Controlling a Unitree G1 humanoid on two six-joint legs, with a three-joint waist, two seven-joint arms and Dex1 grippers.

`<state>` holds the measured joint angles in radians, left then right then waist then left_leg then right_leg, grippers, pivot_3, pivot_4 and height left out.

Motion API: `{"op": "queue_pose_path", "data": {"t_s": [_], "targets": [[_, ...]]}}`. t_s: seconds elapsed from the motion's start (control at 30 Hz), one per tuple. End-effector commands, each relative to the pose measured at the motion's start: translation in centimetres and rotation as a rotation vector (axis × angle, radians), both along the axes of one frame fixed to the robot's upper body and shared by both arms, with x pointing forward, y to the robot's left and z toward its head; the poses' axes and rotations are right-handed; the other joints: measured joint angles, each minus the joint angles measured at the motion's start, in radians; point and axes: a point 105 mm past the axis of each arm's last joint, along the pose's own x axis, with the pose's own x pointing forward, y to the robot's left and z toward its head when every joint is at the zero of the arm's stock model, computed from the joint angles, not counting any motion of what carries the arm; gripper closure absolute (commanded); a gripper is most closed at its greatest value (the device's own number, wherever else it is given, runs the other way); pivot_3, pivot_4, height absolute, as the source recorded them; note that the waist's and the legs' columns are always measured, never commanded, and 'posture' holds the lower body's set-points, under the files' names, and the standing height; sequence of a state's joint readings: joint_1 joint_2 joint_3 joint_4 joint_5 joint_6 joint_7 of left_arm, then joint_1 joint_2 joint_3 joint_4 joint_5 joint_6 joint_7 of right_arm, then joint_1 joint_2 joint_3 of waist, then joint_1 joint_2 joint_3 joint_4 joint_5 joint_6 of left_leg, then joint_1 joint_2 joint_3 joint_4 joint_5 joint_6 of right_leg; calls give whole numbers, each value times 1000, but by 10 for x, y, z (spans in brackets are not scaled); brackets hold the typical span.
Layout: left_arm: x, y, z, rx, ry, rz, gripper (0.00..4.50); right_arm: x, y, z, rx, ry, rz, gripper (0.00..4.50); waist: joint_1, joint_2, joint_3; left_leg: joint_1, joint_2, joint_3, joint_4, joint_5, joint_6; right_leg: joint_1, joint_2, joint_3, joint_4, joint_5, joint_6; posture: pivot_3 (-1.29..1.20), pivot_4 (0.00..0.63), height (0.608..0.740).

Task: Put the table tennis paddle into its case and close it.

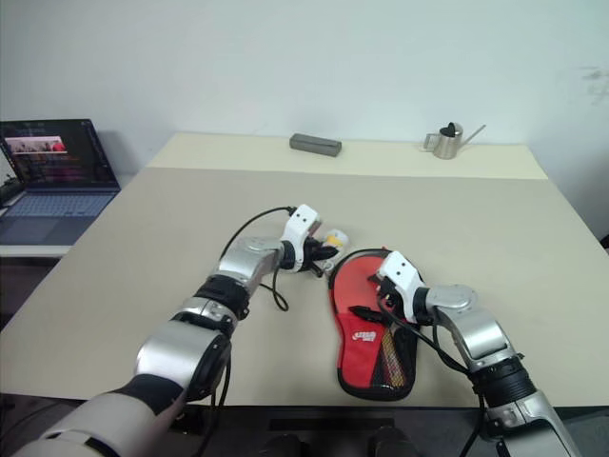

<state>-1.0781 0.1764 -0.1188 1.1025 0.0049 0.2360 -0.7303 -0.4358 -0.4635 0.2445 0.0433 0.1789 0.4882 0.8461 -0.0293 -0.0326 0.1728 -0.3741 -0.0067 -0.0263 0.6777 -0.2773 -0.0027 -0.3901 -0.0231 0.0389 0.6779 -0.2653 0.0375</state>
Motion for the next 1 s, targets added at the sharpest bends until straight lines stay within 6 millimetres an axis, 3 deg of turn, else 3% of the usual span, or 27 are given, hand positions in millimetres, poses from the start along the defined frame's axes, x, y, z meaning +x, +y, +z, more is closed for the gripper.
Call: {"op": "queue_pose_path", "data": {"t_s": [0.03, 0.53, 1.0], "targets": [[8, -7, 18, 40, -97, -15, 4330, -10, -12, -41, -95, 138, -45, 0, 0, 0, 0, 1, 0, 0, 0, 0, 0, 1, 0, 0, 0, 0, 0, 0, 150, 740], [18, -22, 25, 184, -235, 7, 4334, -15, -9, -40, -94, 158, -23, 0, 0, 0, 0, 1, 0, 0, -1, 0, 0, 1, 0, 0, -1, -3, 5, 0, 150, 740], [26, -41, 52, 279, -420, 36, 4335, -26, -8, -39, -98, 175, -24, 0, 0, -1, 0, -1, 0, -1, -3, -1, -1, 1, 0, 0, -5, -3, 6, 0, 150, 740]]}}
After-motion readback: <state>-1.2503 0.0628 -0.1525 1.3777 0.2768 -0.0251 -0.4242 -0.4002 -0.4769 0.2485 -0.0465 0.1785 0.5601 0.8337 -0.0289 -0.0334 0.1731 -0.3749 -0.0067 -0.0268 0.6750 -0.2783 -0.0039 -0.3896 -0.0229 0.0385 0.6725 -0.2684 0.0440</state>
